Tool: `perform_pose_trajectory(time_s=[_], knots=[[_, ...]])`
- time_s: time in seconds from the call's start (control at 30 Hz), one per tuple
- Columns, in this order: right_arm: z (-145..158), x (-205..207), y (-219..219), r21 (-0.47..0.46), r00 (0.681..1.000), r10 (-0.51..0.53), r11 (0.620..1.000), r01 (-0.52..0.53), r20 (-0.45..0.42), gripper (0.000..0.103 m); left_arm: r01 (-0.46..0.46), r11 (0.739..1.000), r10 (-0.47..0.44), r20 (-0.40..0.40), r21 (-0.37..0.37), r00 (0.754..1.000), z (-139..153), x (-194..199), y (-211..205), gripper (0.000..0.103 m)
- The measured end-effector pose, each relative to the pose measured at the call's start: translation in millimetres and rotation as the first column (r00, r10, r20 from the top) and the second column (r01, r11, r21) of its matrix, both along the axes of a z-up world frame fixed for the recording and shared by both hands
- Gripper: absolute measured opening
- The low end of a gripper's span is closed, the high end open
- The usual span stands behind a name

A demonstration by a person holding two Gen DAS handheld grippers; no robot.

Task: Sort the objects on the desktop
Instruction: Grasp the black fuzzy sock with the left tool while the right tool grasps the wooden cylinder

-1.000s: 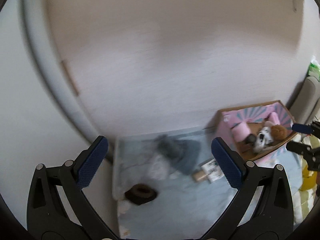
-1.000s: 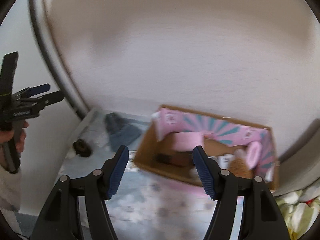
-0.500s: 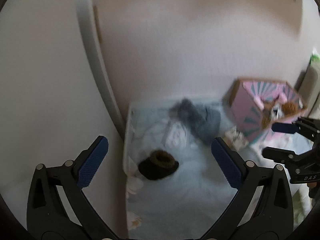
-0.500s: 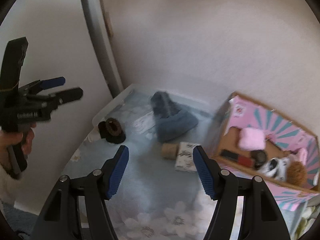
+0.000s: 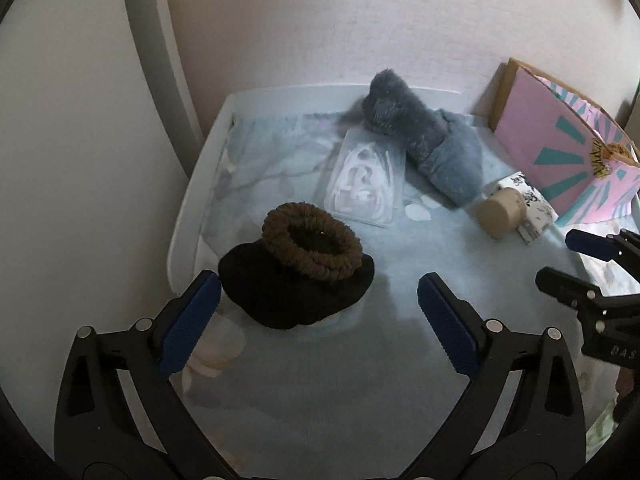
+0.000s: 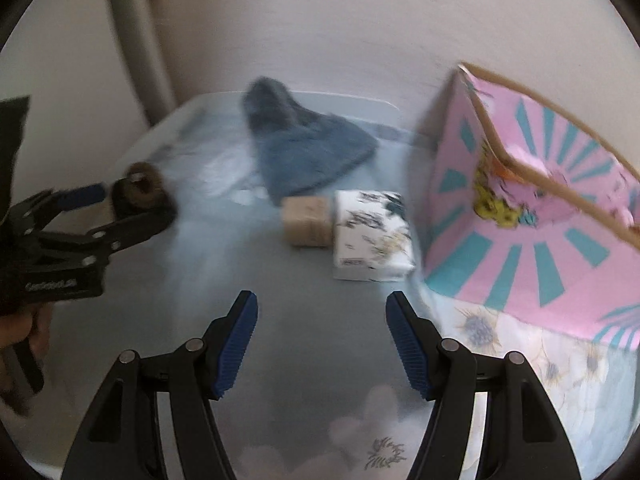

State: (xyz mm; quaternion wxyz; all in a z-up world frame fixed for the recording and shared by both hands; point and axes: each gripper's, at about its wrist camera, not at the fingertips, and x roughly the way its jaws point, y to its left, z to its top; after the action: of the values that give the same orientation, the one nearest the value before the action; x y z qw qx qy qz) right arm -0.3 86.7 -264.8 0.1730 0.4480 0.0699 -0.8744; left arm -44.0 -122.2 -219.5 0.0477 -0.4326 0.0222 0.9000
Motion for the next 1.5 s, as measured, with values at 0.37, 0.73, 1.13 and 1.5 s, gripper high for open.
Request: perform_pose_trajectory(time_s=[0.37, 0.73, 1.13, 1.5], knots=[[-10.0, -26.6, -2.9, 0.051, 0.996, -0.076, 0.996, 0.078, -0.051, 0.063, 0.013, 1.000, -0.013, 0.028, 0.003, 1.000, -18.0, -18.3, -0.2, 0.093], [-12.0, -36.5, -14.5, 0.049, 0.997, -0.018, 0.999, 0.022, -0.071, 0.063, 0.068, 0.998, -0.069, 0.039, 0.010, 0.997, -15.1, -22.0, 3.7, 0.043], [-15.0, -44.0, -26.5, 0.129, 0.995, 0.045, 0.991, -0.032, -0.092, 0.063, 0.074, 0.997, -0.076, 0.046, 0.036, 0.996, -15.7, -30.3, 4.8, 0.034], [-7.9, -21.5, -29.6, 0.081, 0.995, 0.040, 0.996, -0.033, -0.089, 0.063, 0.076, 0.996, -0.078, 0.041, 0.053, 0.996, -12.0, -27.2, 5.3, 0.033]])
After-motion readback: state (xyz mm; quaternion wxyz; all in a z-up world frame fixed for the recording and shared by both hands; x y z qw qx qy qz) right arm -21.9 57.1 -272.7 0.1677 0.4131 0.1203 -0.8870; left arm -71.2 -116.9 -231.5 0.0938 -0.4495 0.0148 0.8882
